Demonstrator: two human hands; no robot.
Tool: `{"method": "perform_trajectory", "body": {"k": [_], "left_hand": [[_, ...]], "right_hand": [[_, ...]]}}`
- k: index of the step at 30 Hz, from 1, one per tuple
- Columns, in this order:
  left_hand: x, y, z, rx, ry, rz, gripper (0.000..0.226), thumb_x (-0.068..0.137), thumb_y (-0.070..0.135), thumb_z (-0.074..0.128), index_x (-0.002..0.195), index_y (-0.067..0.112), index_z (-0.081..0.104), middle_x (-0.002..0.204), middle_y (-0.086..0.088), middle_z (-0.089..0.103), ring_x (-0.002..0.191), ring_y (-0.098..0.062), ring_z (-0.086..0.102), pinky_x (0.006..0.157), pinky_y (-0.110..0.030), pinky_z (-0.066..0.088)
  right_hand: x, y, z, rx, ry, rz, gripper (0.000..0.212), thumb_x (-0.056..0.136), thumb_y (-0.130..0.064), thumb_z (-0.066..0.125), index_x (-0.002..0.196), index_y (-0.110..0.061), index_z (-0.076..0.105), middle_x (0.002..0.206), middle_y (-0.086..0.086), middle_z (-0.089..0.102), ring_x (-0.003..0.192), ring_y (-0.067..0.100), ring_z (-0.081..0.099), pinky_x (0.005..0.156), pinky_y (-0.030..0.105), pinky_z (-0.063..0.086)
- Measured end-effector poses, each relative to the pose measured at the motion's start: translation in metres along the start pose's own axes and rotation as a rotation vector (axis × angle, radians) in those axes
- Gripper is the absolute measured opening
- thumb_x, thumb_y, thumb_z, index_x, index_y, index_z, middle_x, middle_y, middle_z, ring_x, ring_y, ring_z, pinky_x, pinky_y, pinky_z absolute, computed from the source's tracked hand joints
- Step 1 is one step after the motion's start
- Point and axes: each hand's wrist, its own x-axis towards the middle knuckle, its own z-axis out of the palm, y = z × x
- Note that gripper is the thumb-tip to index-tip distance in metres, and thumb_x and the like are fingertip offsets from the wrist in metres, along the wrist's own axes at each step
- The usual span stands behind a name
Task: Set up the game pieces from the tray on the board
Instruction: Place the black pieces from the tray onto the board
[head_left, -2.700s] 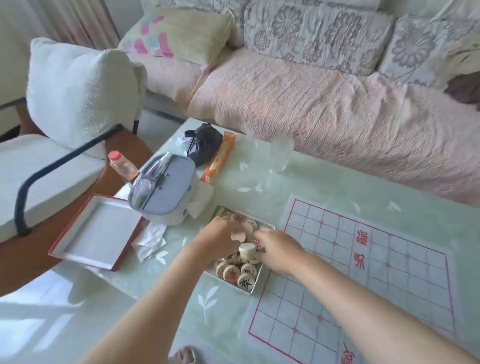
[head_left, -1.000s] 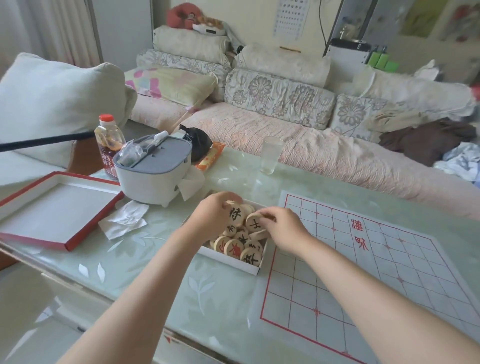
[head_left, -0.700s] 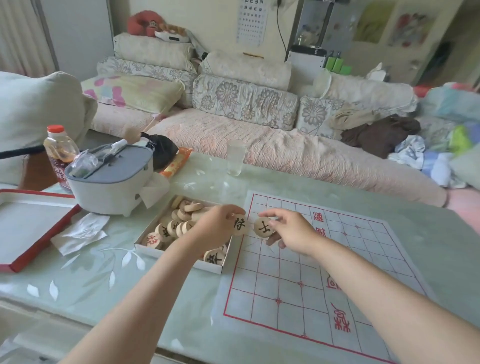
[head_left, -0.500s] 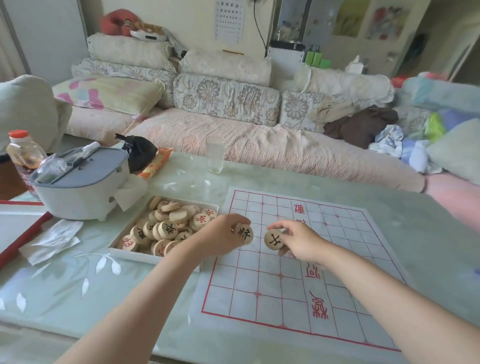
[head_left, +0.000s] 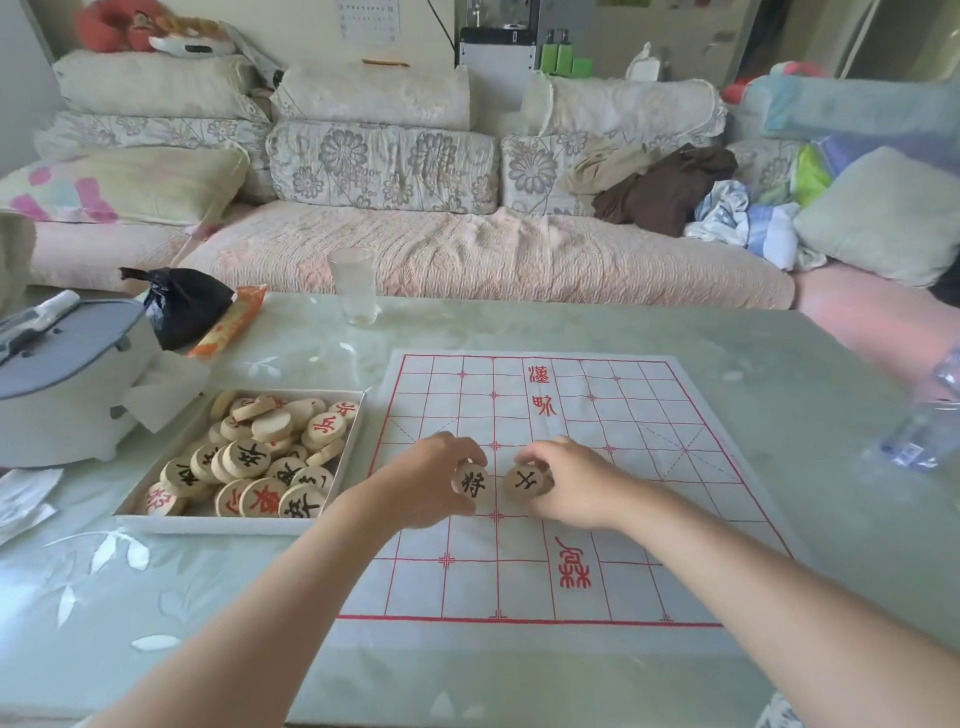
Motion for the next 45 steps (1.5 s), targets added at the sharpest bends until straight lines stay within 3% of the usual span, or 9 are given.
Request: {"method": "perform_trajectory", "body": {"k": [6, 10, 17, 24, 30, 35, 39, 43, 45], "left_hand": [[0.01, 0.011, 0.006, -0.155, 0.015, -0.038, 0.048, 0.075, 0.011, 0.072, 0.102, 0.046, 0.056, 0.1, 0.006, 0.06, 0.085, -0.02, 0.064, 0.073, -0.04, 0.058], [0.011, 0.024, 0.015, -0.41, 0.049, -0.076, 0.048, 0.083, -0.001, 0.061, 0.11, 0.039, 0.063, 0.097, 0.003, 0.061, 0.073, -0.018, 0.056, 0.052, -0.022, 0.047], [0.04, 0.082, 0.041, -0.637, 0.096, -0.084, 0.037, 0.093, 0.009, 0.052, 0.111, 0.038, 0.065, 0.095, -0.006, 0.063, 0.076, -0.022, 0.045, 0.065, -0.031, 0.041], [0.079, 0.157, 0.064, -0.904, 0.083, -0.206, 0.027, 0.088, 0.004, 0.059, 0.113, 0.015, 0.063, 0.1, -0.008, 0.068, 0.075, -0.016, 0.064, 0.06, -0.021, 0.05], [0.096, 0.193, 0.082, -0.956, 0.014, -0.239, 0.022, 0.079, -0.001, 0.068, 0.097, 0.012, 0.069, 0.082, -0.009, 0.071, 0.066, -0.017, 0.066, 0.063, -0.021, 0.053], [0.109, 0.202, 0.09, -0.934, 0.046, -0.254, 0.021, 0.078, 0.003, 0.074, 0.096, 0.012, 0.069, 0.09, -0.012, 0.072, 0.066, -0.017, 0.07, 0.06, -0.02, 0.056], [0.115, 0.208, 0.091, -0.968, 0.047, -0.249, 0.03, 0.076, 0.008, 0.078, 0.101, 0.01, 0.062, 0.09, -0.014, 0.072, 0.064, -0.019, 0.071, 0.077, -0.032, 0.057], [0.12, 0.212, 0.094, -1.054, -0.036, -0.215, 0.03, 0.074, 0.011, 0.08, 0.1, 0.004, 0.067, 0.094, -0.013, 0.074, 0.066, -0.015, 0.071, 0.078, -0.029, 0.054], [0.124, 0.211, 0.095, -1.097, -0.042, -0.215, 0.027, 0.079, 0.014, 0.076, 0.102, 0.004, 0.068, 0.099, -0.012, 0.074, 0.069, -0.016, 0.071, 0.078, -0.028, 0.054]], "right_hand": [[-0.002, 0.003, 0.001, -0.07, 0.092, -0.052, 0.049, 0.088, -0.054, 0.062, 0.128, -0.026, 0.057, 0.12, -0.007, 0.05, 0.108, 0.015, 0.055, 0.089, 0.03, 0.046], [-0.016, 0.028, -0.018, -0.029, 0.183, -0.028, 0.05, 0.09, -0.047, 0.06, 0.135, -0.028, 0.049, 0.132, -0.008, 0.049, 0.115, 0.014, 0.053, 0.092, 0.033, 0.044], [-0.054, 0.12, -0.064, 0.058, 0.347, 0.177, 0.032, 0.086, -0.047, 0.064, 0.112, -0.032, 0.054, 0.115, -0.012, 0.055, 0.107, 0.013, 0.056, 0.089, 0.033, 0.047], [-0.096, 0.191, -0.082, 0.073, 0.449, 0.33, 0.024, 0.082, -0.052, 0.069, 0.094, -0.032, 0.063, 0.108, -0.015, 0.063, 0.101, 0.013, 0.06, 0.085, 0.029, 0.047], [-0.102, 0.204, -0.083, 0.06, 0.464, 0.283, 0.027, 0.075, -0.06, 0.071, 0.087, -0.036, 0.066, 0.102, -0.02, 0.063, 0.097, 0.008, 0.059, 0.082, 0.028, 0.048], [-0.096, 0.203, -0.09, -0.008, 0.421, 0.249, 0.025, 0.077, -0.055, 0.071, 0.095, -0.038, 0.065, 0.108, -0.016, 0.052, 0.095, 0.011, 0.059, 0.085, 0.03, 0.048], [-0.085, 0.188, -0.09, 0.119, 0.495, 0.077, 0.036, 0.077, -0.04, 0.076, 0.11, -0.039, 0.061, 0.113, -0.019, 0.053, 0.088, -0.004, 0.054, 0.084, 0.027, 0.047], [-0.073, 0.176, -0.086, 0.228, 0.535, -0.03, 0.027, 0.075, -0.035, 0.082, 0.09, -0.034, 0.06, 0.097, -0.017, 0.059, 0.073, -0.013, 0.051, 0.064, 0.013, 0.036], [-0.068, 0.177, -0.088, 0.243, 0.555, -0.007, 0.029, 0.073, -0.038, 0.084, 0.082, -0.035, 0.057, 0.088, -0.018, 0.059, 0.064, -0.007, 0.052, 0.059, 0.016, 0.034]]}}
